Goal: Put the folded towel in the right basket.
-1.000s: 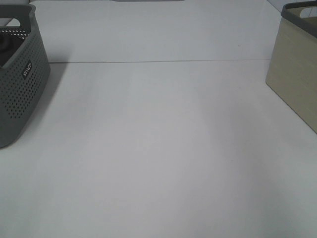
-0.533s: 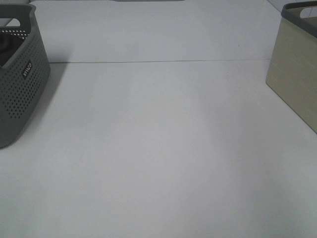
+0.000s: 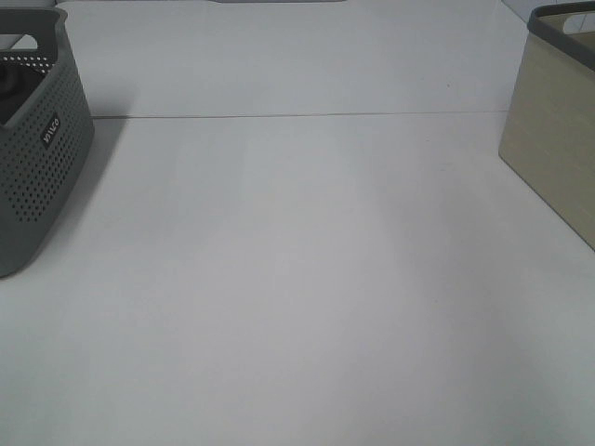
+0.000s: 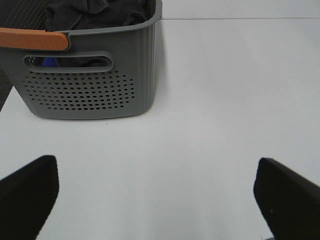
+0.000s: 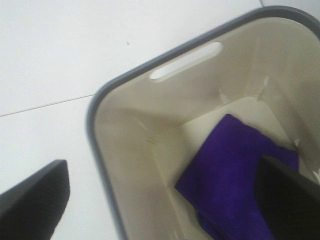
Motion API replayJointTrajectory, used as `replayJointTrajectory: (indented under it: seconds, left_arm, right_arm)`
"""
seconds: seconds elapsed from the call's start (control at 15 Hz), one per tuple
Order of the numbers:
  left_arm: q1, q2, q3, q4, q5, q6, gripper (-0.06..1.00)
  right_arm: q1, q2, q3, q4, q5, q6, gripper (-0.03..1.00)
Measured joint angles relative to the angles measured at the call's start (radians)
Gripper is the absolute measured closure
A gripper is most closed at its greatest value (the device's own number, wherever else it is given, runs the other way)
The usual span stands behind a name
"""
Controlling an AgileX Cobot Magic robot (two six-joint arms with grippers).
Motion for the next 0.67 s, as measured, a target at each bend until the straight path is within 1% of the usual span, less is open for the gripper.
replayJointTrajectory:
  seconds: [0.07, 0.2, 0.27, 0.33, 0.4, 0.53, 0.6, 0.67]
  left_arm:
    - [0.000, 0.000, 0.000, 0.000, 0.000, 0.000, -0.05]
    - [0.000, 0.000, 0.000, 0.000, 0.000, 0.000, -0.05]
    - [0.000, 0.000, 0.000, 0.000, 0.000, 0.000, -0.05]
    - [0.000, 0.000, 0.000, 0.000, 0.000, 0.000, -0.05]
    - [0.000, 0.000, 0.000, 0.000, 0.000, 0.000, -0.05]
    - [0.000, 0.000, 0.000, 0.000, 0.000, 0.000, -0.05]
    - [0.000, 0.000, 0.000, 0.000, 0.000, 0.000, -0.05]
    - [0.000, 0.000, 0.000, 0.000, 0.000, 0.000, -0.05]
  right_arm:
    - [0.054, -0.015, 0.000, -0.006, 0.000, -0.002, 0.01]
    - [0.216, -0.044, 0.000, -0.072, -0.002, -0.001, 0.01]
    - [0.296, -0.049, 0.000, -0.108, -0.001, 0.009, 0.01]
    - [0.348, -0.054, 0.000, -0.141, 0.000, 0.041, 0.01]
    - [0.371, -0.062, 0.000, -0.160, 0.000, 0.068, 0.01]
    - [0.376, -0.118, 0.012, -0.175, 0.000, 0.086, 0.01]
    - [0.375, -0.180, 0.051, -0.184, -0.002, 0.087, 0.01]
    - [0.375, -0.258, 0.136, -0.201, -0.007, 0.088, 0.01]
